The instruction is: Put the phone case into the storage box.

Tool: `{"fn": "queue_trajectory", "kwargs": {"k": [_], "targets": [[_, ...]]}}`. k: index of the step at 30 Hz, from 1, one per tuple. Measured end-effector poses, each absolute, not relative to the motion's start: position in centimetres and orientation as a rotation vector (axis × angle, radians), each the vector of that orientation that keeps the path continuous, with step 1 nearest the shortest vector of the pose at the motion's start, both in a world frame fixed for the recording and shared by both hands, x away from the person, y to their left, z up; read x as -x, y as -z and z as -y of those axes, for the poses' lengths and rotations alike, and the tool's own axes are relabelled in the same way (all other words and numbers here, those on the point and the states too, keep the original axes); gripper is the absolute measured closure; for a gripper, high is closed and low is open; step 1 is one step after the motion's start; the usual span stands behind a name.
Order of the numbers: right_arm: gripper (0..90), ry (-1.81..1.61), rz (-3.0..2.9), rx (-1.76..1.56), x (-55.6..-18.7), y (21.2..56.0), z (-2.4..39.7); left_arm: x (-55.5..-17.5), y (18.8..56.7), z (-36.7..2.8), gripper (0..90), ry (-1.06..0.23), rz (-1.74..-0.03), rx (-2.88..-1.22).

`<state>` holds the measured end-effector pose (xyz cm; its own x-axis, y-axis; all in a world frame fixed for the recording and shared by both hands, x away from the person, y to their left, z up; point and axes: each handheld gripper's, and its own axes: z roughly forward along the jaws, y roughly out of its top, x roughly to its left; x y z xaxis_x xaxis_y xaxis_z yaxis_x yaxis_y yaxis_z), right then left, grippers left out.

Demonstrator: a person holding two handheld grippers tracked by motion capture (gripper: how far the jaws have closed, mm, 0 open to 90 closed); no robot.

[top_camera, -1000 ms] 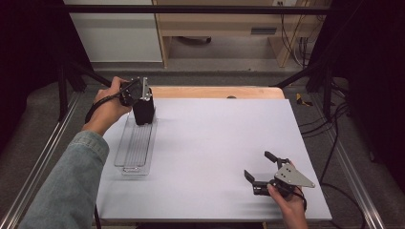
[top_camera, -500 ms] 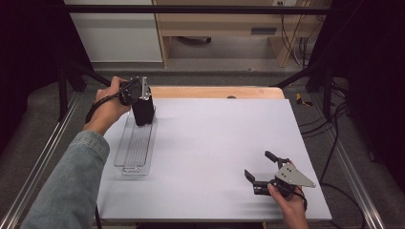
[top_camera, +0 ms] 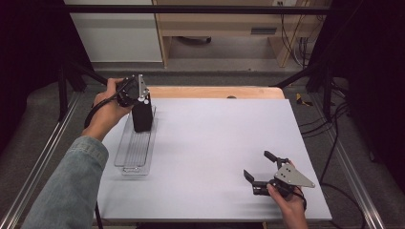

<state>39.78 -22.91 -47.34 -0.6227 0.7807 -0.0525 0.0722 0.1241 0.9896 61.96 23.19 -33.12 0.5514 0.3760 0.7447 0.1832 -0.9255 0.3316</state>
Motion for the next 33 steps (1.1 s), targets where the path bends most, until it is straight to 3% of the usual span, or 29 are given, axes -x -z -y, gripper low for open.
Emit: {"fn": "queue_trajectory", "kwargs": {"k": [16, 25, 33], "targets": [[3.3, -1.550, -1.808, -0.828, -39.8, 47.3, 23.0, -60.7, 33.4, -21.6, 24.6, -1.209, -0.608, -2.455], [3.2, -1.551, -1.804, -0.828, -39.8, 47.3, 23.0, -60.1, 33.4, -20.5, 15.1, -1.117, -0.663, -2.398], [3.2, -1.551, -1.804, -0.830, -39.8, 47.3, 23.0, -59.8, 33.4, -19.9, 12.4, -1.076, -0.658, -2.377]]}}
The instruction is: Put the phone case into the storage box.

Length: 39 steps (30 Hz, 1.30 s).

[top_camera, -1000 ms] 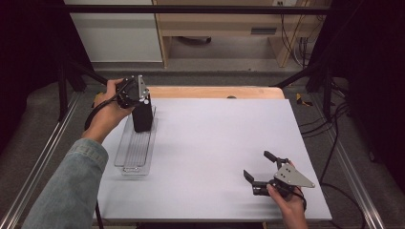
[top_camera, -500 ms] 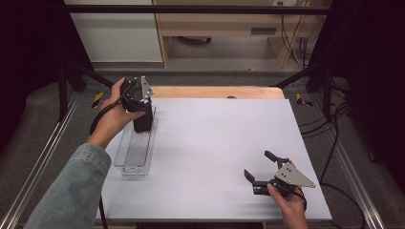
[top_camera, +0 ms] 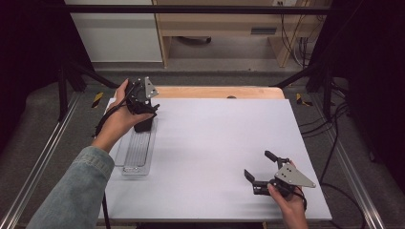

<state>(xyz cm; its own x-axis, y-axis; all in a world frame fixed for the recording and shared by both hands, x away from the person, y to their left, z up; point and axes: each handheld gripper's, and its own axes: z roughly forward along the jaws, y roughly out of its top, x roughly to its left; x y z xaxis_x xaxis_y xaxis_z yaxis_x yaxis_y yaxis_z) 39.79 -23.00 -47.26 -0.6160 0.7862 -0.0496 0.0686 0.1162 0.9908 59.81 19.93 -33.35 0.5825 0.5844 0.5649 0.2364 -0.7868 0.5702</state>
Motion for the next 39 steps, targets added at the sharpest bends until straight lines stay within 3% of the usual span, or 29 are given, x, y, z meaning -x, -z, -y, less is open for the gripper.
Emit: {"fn": "queue_trajectory", "kwargs": {"k": [39], "targets": [[3.0, -1.568, -1.794, -0.846, -39.9, 47.4, 23.3, -60.2, 33.8, -18.3, 5.3, -0.861, -0.786, -2.172]]}}
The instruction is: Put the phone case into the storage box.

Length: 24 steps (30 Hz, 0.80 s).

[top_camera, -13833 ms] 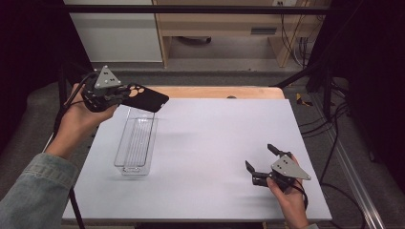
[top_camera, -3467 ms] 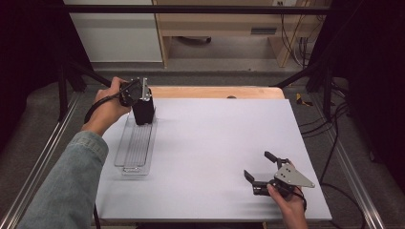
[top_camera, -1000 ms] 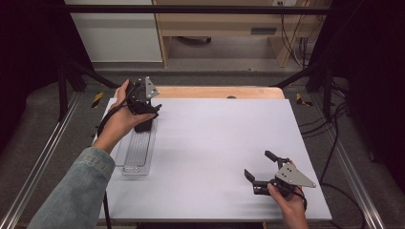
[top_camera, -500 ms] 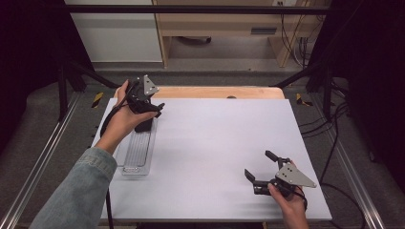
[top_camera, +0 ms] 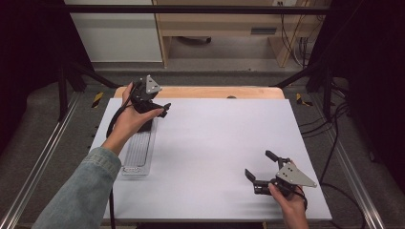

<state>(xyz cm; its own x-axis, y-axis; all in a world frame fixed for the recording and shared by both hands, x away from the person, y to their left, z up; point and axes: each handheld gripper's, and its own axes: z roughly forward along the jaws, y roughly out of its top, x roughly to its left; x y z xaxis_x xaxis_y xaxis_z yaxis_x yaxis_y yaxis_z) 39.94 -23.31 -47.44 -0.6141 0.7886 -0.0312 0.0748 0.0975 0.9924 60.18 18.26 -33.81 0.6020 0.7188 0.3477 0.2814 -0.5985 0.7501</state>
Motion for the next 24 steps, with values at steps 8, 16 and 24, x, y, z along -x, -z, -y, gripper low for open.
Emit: {"fn": "queue_trajectory", "kwargs": {"k": [8, 16, 24], "targets": [[2.9, -1.561, -1.795, -0.850, -39.9, 47.6, 23.3, -60.3, 33.7, -17.2, 5.3, -0.797, -0.783, -2.097], [2.6, -1.573, -1.798, -0.848, -39.9, 47.7, 23.2, -59.5, 33.8, -16.5, 5.3, -0.780, -0.791, -2.008], [2.2, -1.551, -1.801, -0.817, -39.6, 47.3, 22.8, -58.1, 34.6, -15.5, 4.2, -0.747, -0.811, -1.947]]}}
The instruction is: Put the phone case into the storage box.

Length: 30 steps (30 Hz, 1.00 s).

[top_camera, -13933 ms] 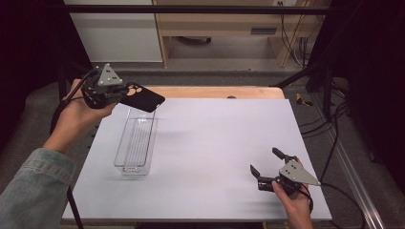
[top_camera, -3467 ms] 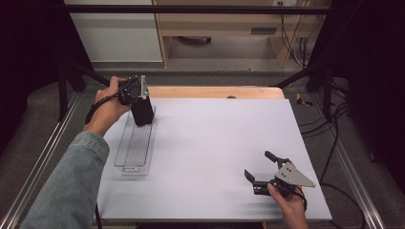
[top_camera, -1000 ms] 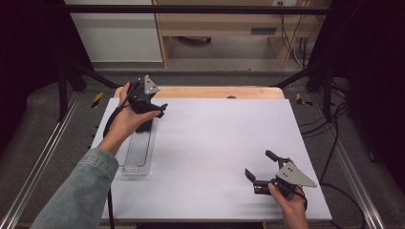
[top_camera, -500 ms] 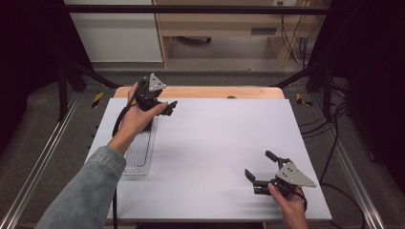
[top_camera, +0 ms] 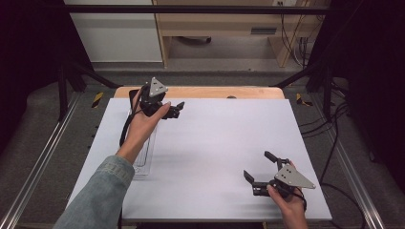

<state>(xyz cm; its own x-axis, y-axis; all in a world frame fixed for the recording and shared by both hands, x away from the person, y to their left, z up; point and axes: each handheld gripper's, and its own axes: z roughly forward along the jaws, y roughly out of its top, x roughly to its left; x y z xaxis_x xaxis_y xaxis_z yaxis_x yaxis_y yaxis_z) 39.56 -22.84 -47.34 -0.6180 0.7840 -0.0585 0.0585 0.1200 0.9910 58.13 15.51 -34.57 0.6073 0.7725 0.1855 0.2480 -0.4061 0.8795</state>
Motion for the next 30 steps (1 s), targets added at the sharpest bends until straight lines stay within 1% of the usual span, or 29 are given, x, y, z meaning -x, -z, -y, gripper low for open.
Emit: {"fn": "queue_trajectory", "kwargs": {"k": [16, 19, 30], "targets": [[2.1, -1.537, -1.803, -0.820, -39.6, 47.3, 22.7, -54.6, 35.7, -14.2, 3.7, -0.747, -0.774, -1.887], [2.1, -1.534, -1.803, -0.820, -39.6, 47.3, 22.7, -53.8, 35.7, -14.0, 3.7, -0.726, -0.761, -1.878], [2.1, -1.529, -1.798, -0.827, -39.7, 47.3, 22.8, -51.6, 35.1, -14.2, 3.7, -0.755, -0.729, -1.832]]}}
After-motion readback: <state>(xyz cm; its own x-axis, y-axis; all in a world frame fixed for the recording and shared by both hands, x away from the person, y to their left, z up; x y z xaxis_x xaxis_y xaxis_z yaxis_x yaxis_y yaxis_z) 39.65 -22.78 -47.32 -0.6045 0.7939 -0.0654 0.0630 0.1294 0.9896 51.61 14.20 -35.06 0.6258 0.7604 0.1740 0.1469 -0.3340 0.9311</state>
